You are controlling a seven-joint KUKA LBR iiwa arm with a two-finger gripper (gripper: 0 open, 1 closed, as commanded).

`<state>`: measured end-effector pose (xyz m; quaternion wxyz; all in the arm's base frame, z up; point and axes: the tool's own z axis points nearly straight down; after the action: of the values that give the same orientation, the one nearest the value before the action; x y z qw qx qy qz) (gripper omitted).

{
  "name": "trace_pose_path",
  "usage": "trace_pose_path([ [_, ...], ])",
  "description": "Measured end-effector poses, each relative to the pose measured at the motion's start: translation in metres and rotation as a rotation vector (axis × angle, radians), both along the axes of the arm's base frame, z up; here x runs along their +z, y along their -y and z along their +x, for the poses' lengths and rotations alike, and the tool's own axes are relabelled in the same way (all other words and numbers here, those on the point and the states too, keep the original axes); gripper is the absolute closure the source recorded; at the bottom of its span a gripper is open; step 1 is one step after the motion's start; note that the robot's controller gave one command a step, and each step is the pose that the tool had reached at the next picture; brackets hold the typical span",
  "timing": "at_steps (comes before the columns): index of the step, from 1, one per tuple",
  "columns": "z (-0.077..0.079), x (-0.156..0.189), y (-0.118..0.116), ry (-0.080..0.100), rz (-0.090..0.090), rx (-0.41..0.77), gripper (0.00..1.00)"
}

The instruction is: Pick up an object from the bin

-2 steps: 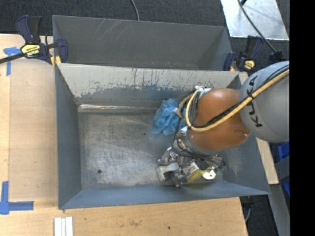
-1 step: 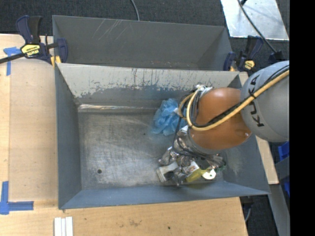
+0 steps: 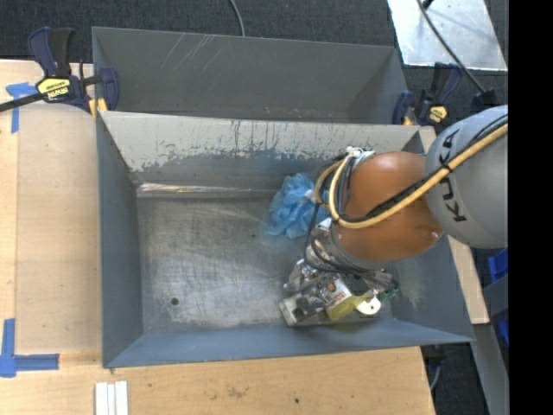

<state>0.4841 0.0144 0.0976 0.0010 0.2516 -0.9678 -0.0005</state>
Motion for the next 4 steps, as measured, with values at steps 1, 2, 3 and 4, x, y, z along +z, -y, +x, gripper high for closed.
trace_pose_path([
  [1,0.002,0.005,0.000,0.008,0.000,0.001,1.00],
  [2,0.001,0.007,0.000,0.008,0.000,0.000,1.00],
  [3,0.000,0.014,0.000,0.000,0.000,0.000,1.00],
  [4,-0.001,0.032,0.000,-0.001,0.000,0.000,1.00],
])
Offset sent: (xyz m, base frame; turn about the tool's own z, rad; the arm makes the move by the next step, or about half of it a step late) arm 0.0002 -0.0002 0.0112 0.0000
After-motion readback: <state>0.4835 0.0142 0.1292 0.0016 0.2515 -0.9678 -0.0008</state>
